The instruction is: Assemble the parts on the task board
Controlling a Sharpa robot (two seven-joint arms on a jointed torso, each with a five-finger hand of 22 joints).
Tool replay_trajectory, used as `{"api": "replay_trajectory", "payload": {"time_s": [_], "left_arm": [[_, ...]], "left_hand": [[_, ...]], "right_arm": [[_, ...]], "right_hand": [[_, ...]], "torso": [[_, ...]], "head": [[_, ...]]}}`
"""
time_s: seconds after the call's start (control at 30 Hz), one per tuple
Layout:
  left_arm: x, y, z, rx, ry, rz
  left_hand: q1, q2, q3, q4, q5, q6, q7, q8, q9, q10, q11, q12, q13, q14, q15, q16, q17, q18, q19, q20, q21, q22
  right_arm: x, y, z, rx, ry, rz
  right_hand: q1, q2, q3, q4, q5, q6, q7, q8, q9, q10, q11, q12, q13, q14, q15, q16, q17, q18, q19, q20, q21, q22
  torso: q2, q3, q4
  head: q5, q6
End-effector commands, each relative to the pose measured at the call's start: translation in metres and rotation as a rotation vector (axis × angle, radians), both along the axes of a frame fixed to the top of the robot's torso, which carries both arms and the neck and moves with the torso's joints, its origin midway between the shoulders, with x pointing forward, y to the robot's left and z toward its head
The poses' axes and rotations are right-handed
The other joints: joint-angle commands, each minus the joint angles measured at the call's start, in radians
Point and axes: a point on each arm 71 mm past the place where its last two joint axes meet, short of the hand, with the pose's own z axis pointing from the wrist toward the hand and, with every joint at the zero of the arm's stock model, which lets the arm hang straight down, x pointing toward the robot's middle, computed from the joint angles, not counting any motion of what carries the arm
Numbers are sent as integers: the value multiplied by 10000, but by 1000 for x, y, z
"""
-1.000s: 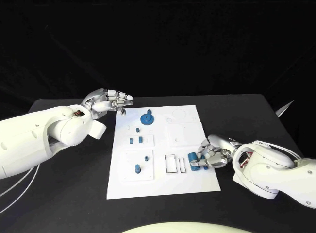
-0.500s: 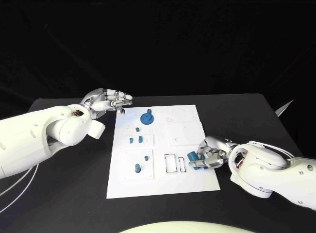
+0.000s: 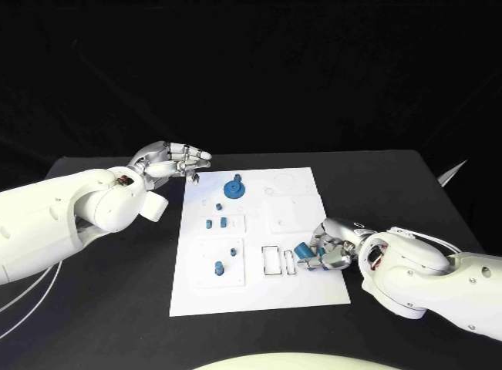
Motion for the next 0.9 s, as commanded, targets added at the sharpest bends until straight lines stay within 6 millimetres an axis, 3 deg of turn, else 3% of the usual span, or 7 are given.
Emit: {"api": "replay_trajectory", "payload": {"time_s": [0.03,0.4,0.53,0.9], "left_arm": [[-1,-2,1,-118,14,-143],[-1,-1,1,-109,13,-115],[0,-2,1,-111,16,-124],[-1,-4,1,-132,36,-205]], "left_hand": [[-52,23,-22,17,15,-19,-4,34,14,-72,-22,48,-9,-29,64,-10,-10,145,80,-9,-43,-12],[-53,21,-27,21,15,-15,-4,50,19,-76,-23,55,-13,-30,62,-9,-10,146,85,-10,-54,-20],[-53,21,-27,21,15,-15,-4,50,19,-76,-23,55,-13,-30,62,-9,-10,146,85,-10,-54,-20],[-29,22,-18,11,19,-25,-6,64,23,-86,-27,61,-20,-33,58,-10,-11,148,94,-12,-66,-30]], "right_arm": [[-3,0,-2,25,-104,-167],[-10,5,18,1148,-387,-479],[-11,10,25,1672,-119,-636],[-11,28,21,2083,1191,-502]], "right_hand": [[195,106,115,15,49,7,-76,44,21,225,-82,74,1642,872,-59,61,1668,-67,1046,-44,44,2630],[221,289,241,36,39,148,-127,97,21,432,-128,391,1875,908,-94,118,1838,-67,1046,-73,44,2630],[190,345,267,40,36,207,-148,108,14,469,-147,444,1914,915,-109,130,1868,-67,1046,-86,44,2630],[29,520,318,49,33,304,-182,115,-7,464,-177,414,1899,910,-138,122,1840,-67,1046,-114,44,2630]], "torso": [[3,4,-11],[4,12,-18],[1,0,-9],[13,0,6]], "head": [[45,6],[54,47],[42,40],[48,10]]}}
